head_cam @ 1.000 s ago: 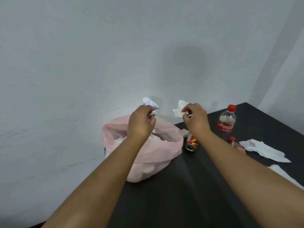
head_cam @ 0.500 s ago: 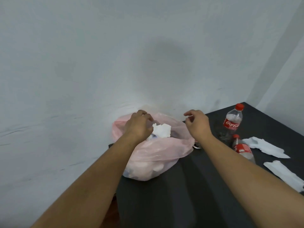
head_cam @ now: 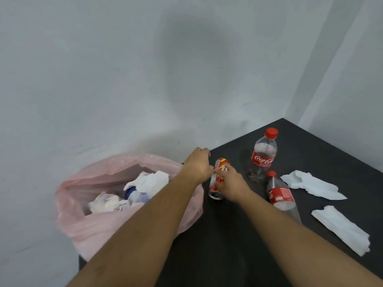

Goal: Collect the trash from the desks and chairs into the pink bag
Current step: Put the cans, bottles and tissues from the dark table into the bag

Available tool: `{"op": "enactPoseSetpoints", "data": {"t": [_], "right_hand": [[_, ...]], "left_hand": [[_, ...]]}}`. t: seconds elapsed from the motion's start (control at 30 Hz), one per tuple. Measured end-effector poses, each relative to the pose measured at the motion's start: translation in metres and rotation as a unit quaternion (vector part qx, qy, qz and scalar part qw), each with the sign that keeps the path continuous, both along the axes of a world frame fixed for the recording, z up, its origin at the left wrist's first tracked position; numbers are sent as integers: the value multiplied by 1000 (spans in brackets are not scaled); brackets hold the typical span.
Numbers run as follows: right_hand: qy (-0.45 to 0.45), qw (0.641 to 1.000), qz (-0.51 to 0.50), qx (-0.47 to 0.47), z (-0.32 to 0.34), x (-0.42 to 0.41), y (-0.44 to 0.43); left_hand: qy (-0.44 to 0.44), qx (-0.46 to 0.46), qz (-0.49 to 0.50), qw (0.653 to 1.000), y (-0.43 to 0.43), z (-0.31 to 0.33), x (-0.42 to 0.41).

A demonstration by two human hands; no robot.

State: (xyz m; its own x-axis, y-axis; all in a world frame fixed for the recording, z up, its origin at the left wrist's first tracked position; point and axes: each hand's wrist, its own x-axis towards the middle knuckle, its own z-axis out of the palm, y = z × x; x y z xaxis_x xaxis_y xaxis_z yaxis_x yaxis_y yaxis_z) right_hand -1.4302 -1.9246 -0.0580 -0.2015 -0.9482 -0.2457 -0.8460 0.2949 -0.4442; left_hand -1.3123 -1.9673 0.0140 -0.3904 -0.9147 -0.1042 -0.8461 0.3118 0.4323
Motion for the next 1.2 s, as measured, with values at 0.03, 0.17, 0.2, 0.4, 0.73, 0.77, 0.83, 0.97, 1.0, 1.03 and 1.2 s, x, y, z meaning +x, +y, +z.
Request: {"op": "enactPoseSetpoints", "data": {"t": [0.03,0.17,0.2,0.4,0.73,0.77,0.83,0.97,1.0,1.03,1.2], "right_hand": [[-1,1000,9,18,-6,1,-3],[-18,999,13,37,-32,-11,-6],[-15,999,8,32,-36,-15,-3],[0,1000,-10,9,-49,-39,17],[-134,986,-87,-49,-17,-34,32],[-144,984,-86,-67,-7,-32,31],[-157,978,-76,-115,18,-23,27],[-218,953,-50,-203,74,5,22],[-232,949,-35,-210,87,12,21],[-241,947,-12,-211,100,20,20],[-174,964,148,-137,132,62,20]], "left_hand": [[-23,26,6,999,-7,-11,-9],[-166,99,-4,981,-28,-57,-35],[-195,118,-4,974,-30,-65,-36],[-259,200,28,944,-32,-96,-43],[-78,63,47,994,-20,-57,-47],[-46,36,49,997,-19,-44,-40],[20,-15,65,998,-15,-10,-20],[78,-113,122,983,-5,47,41],[77,-119,133,981,-2,55,59],[71,-118,139,981,0,61,78],[-55,-29,111,992,20,63,160]]}}
